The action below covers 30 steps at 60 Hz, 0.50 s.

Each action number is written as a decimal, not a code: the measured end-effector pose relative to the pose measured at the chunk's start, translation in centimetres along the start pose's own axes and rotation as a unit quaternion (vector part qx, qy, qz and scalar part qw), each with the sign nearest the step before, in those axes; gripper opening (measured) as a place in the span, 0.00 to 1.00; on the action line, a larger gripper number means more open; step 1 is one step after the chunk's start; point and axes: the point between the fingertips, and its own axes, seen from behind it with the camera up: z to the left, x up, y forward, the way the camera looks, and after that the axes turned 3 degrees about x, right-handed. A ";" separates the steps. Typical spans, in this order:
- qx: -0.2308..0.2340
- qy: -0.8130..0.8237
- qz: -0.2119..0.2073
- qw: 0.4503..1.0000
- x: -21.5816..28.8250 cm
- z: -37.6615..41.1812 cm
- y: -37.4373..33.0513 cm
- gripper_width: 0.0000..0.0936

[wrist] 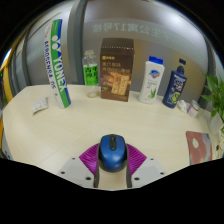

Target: Arrange mouse

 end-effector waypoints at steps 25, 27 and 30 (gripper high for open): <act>-0.067 0.051 -0.134 0.987 9.5 -23.6 -15.4 0.39; -0.076 0.055 -0.113 0.989 7.6 -26.7 -14.5 0.39; -0.085 0.065 -0.084 0.991 3.9 -30.5 -12.9 0.39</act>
